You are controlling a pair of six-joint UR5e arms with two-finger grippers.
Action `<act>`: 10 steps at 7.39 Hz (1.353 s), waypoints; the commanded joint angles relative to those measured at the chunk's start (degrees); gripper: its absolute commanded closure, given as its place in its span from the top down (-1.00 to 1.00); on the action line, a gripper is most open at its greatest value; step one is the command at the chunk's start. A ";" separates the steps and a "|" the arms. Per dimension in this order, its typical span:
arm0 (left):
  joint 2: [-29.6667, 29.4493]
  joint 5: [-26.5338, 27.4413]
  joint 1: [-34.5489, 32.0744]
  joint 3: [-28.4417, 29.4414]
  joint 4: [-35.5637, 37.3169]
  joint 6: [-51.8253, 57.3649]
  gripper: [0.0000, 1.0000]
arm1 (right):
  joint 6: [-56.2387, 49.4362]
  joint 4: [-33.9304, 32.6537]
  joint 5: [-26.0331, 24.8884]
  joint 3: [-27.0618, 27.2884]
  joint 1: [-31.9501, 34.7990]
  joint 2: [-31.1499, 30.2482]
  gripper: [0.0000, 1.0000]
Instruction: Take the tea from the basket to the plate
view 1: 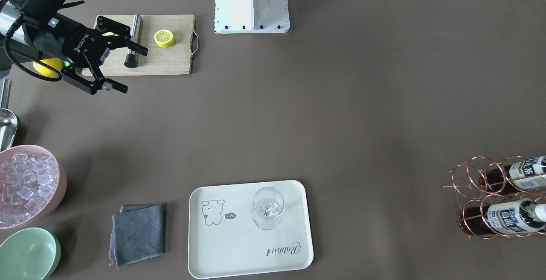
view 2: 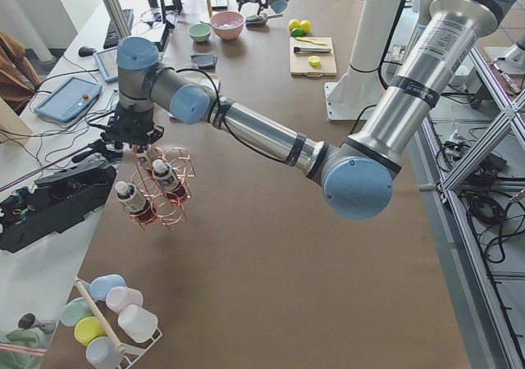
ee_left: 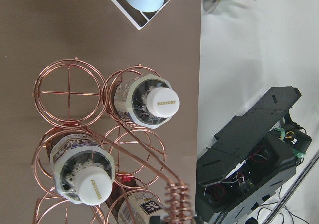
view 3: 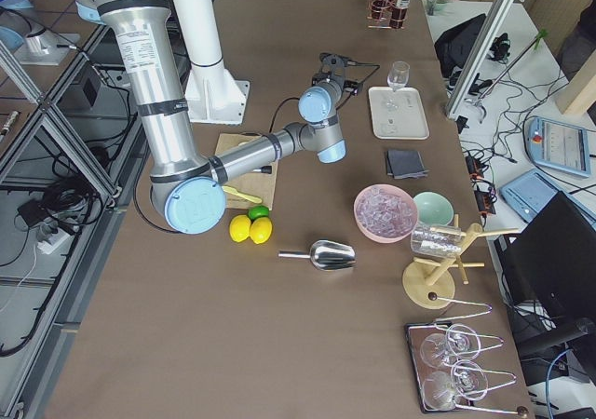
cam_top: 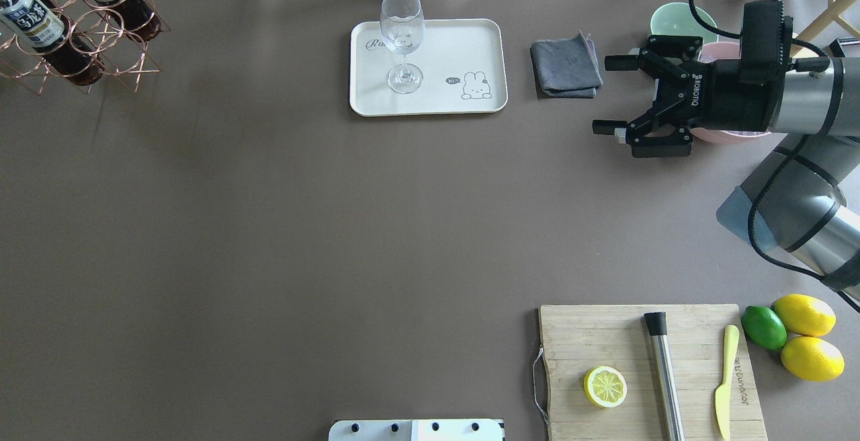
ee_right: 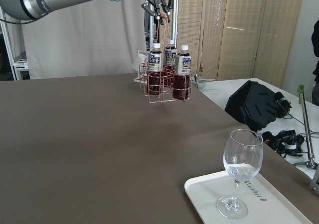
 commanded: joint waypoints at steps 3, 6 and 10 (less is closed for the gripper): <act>1.38 0.04 8.09 -25.79 23.68 -9.38 -1.00 | 0.06 3.16 -0.34 -0.24 0.00 -1.13 0.98; 1.30 0.04 18.00 -36.18 31.51 -23.01 -1.00 | 0.06 3.34 -0.34 -0.24 -0.01 -1.31 0.99; -9.57 8.20 37.26 -36.22 31.61 -38.43 -1.00 | 0.06 4.48 -0.43 -0.33 0.00 -1.92 0.98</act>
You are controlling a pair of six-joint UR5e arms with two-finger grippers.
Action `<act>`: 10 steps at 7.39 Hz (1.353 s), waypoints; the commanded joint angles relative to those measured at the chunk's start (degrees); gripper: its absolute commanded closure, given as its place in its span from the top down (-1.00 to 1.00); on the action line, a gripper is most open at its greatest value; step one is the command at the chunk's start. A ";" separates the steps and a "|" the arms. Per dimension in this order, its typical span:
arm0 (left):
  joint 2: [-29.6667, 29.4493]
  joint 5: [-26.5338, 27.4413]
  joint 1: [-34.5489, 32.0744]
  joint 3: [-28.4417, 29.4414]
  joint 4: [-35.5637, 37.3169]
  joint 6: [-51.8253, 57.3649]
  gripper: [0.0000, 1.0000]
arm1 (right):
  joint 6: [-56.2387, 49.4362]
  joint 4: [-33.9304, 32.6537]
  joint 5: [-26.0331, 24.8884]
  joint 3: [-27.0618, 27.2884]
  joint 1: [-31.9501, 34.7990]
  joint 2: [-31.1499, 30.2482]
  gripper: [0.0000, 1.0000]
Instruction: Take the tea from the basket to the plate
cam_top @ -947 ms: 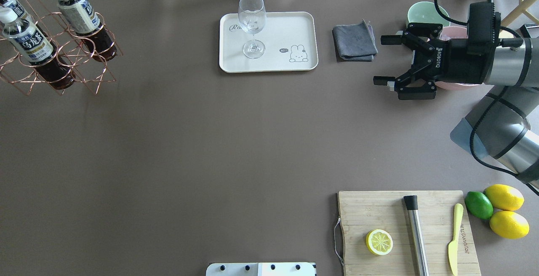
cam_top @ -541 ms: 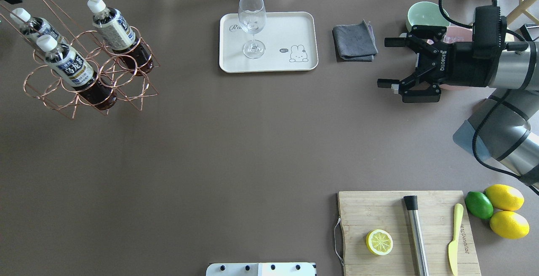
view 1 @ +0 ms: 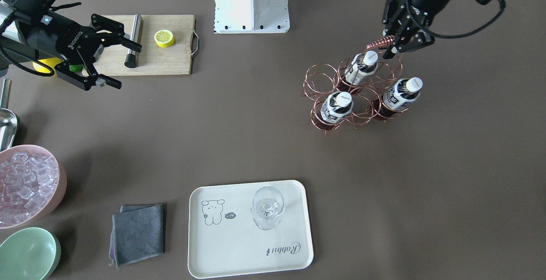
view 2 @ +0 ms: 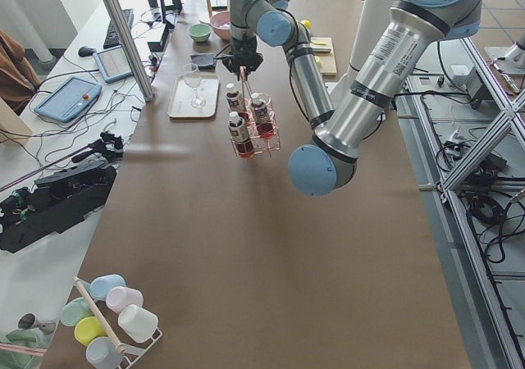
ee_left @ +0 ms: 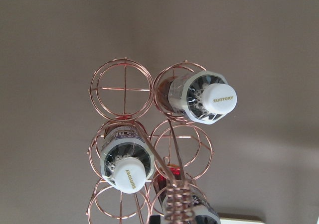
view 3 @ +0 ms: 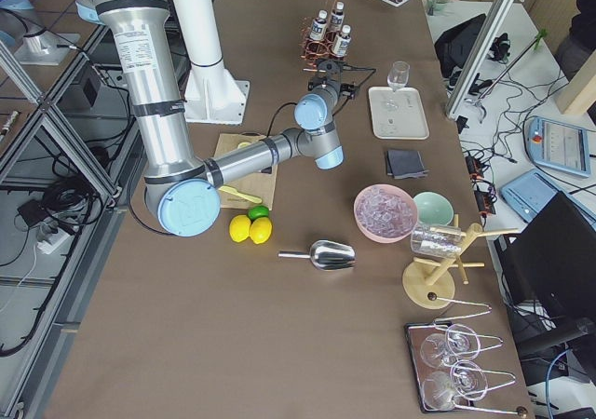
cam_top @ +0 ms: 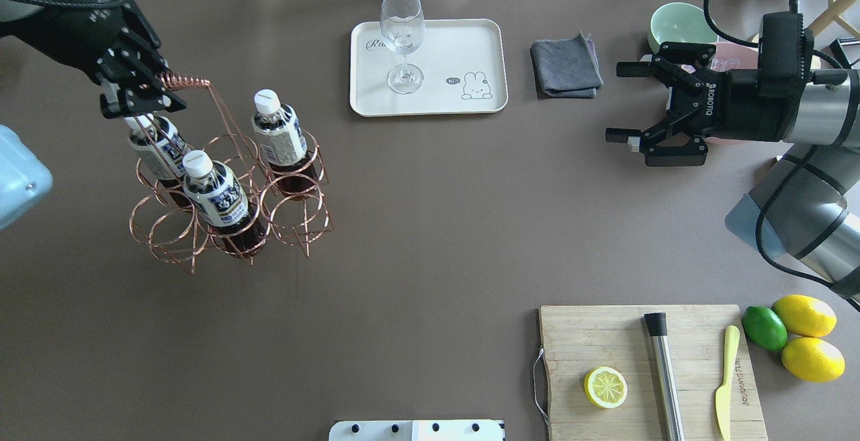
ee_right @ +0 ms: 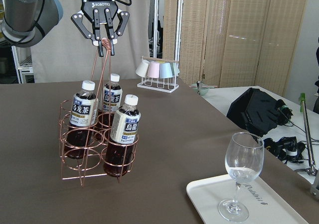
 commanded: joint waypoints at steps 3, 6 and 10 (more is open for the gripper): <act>-19.68 9.93 15.50 10.59 1.32 -8.85 -1.00 | 0.00 4.21 -0.09 -0.01 0.09 -3.30 0.98; -24.29 15.91 20.00 14.33 1.15 -14.65 -1.00 | 0.00 4.66 -0.18 -0.01 0.18 -3.92 0.98; -24.99 18.56 22.91 15.55 0.97 -16.60 -1.00 | 0.00 4.66 -0.18 -0.01 0.18 -3.92 0.99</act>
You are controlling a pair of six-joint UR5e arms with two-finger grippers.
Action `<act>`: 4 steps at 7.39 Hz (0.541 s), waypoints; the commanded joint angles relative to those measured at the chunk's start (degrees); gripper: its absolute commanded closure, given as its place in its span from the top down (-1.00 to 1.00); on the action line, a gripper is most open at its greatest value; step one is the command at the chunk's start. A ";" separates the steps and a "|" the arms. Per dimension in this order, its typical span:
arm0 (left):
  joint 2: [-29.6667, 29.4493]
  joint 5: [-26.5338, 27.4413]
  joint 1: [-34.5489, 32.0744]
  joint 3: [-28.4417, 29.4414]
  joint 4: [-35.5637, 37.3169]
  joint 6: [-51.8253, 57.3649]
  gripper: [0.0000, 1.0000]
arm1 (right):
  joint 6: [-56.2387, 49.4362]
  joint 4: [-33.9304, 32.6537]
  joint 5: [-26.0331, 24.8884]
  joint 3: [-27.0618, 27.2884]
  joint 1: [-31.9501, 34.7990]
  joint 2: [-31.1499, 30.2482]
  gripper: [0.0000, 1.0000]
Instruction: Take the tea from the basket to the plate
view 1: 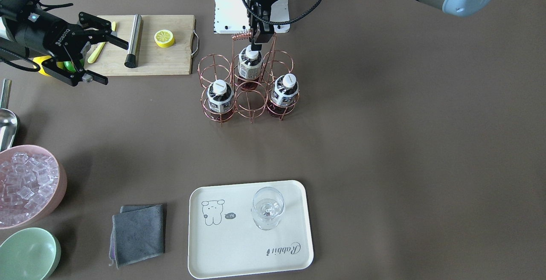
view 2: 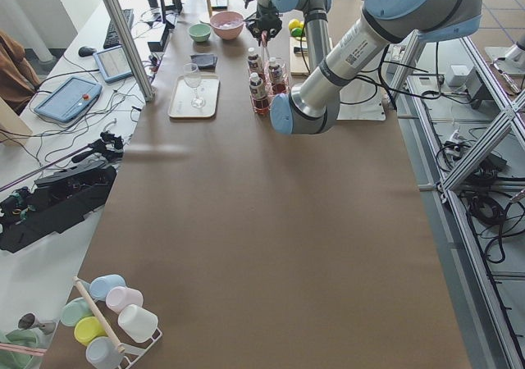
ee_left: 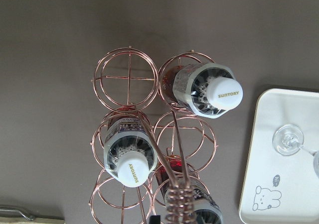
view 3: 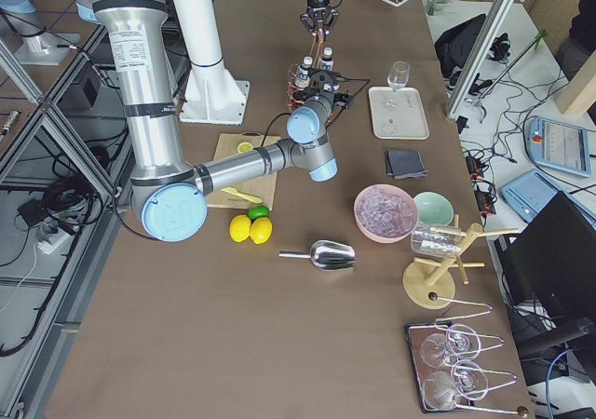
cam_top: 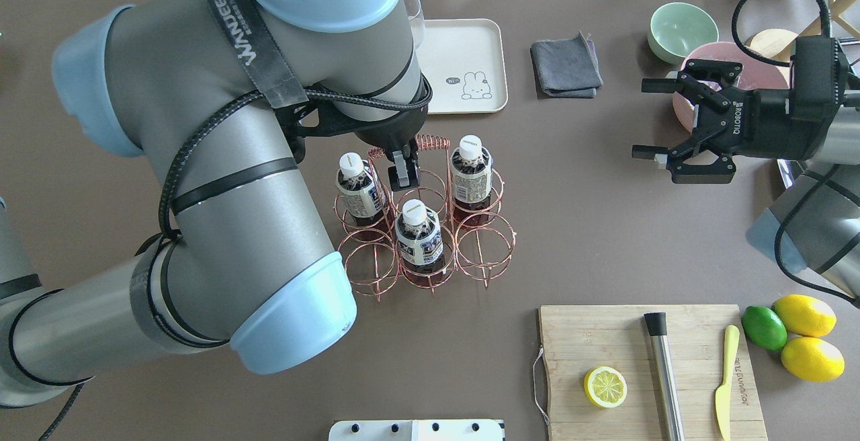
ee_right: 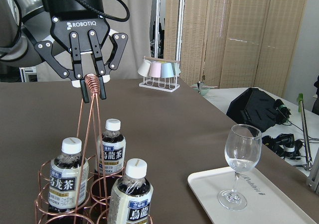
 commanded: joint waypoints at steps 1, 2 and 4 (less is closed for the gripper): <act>-0.72 0.95 0.96 0.82 -0.18 -0.63 -1.00 | 0.00 0.00 0.00 0.00 0.00 -0.04 0.98; -0.46 1.04 1.66 0.73 -0.35 -0.89 -1.00 | 0.00 0.00 0.00 -0.09 0.00 -0.04 0.98; -0.02 3.05 3.15 0.47 -0.44 -1.33 -1.00 | 0.00 0.00 0.00 -0.26 -0.09 -0.04 0.99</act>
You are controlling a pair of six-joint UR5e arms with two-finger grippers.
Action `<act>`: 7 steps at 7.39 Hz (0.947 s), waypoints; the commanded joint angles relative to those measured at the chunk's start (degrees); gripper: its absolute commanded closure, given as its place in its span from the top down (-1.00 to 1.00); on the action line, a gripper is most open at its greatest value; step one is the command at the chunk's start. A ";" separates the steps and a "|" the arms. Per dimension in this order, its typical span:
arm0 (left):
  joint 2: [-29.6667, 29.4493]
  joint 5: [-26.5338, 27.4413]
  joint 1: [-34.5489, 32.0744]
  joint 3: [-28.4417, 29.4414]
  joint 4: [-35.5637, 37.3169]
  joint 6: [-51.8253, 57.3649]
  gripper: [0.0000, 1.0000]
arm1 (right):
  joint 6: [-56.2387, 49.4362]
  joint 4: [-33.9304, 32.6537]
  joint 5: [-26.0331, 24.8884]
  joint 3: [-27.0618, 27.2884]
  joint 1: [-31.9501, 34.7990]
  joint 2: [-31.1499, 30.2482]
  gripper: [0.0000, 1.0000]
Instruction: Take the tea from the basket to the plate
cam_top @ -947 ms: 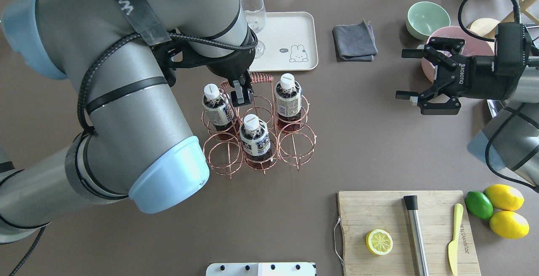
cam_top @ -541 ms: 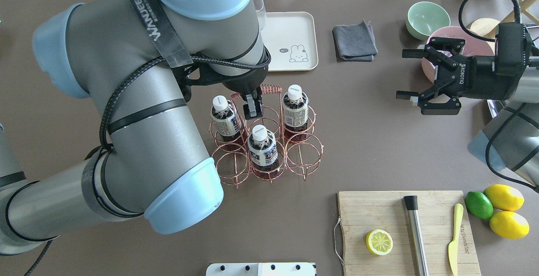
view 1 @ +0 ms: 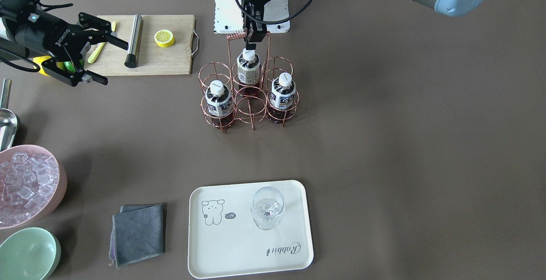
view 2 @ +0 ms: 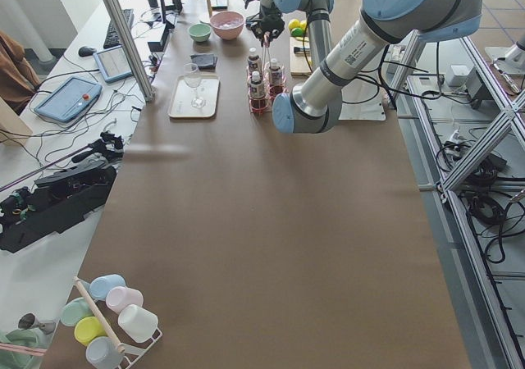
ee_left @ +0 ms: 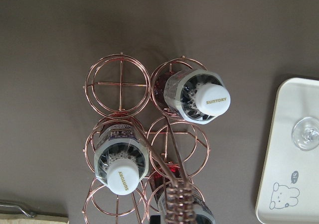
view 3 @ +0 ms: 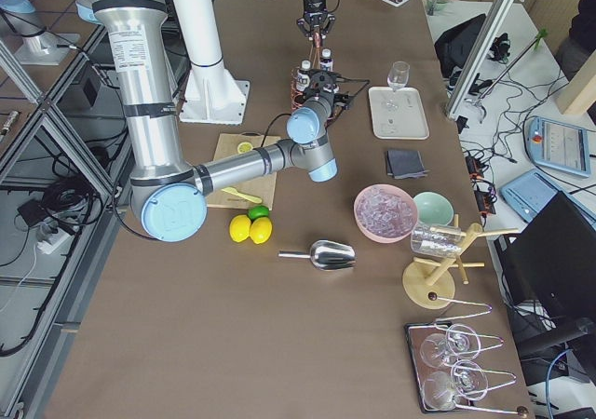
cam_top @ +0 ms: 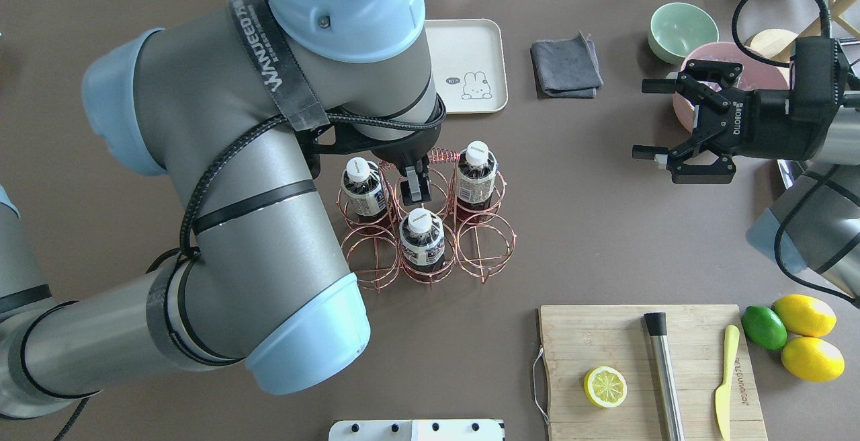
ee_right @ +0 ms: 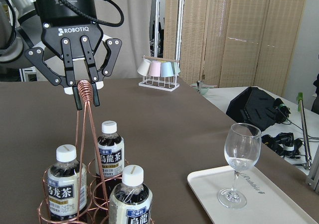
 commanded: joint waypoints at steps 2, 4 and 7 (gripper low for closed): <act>0.09 1.74 1.54 -0.46 0.01 -1.06 -1.00 | 0.09 -0.09 0.26 -0.23 -0.26 0.70 0.98; 0.00 1.74 1.63 -0.90 0.01 -1.50 -1.00 | 6.81 -0.26 0.09 -0.31 -3.40 3.49 0.98; 0.08 1.74 1.81 -0.81 0.01 -1.59 -1.00 | 6.86 -0.61 -0.87 -5.65 -6.67 9.56 0.98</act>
